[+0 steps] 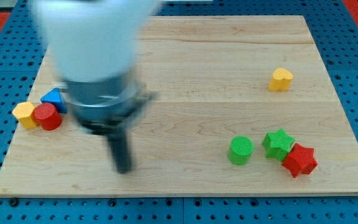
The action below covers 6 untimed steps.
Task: Push the blue cube towards the green star
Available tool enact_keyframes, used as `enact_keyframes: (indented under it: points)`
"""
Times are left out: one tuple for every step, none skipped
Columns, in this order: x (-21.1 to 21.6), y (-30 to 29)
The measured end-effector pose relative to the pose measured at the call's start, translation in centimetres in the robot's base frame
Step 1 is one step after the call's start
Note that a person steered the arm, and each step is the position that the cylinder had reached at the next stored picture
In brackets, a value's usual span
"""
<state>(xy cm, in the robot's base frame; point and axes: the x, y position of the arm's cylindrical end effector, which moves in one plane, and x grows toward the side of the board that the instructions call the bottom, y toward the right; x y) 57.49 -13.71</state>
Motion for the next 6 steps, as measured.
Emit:
enact_keyframes:
  points:
    - [-0.7, -12.8]
    - [-3.0, -16.8]
    - [-5.2, -16.6]
    - [-9.4, -16.3]
    - [-10.4, -13.5]
    - [-10.6, -7.1]
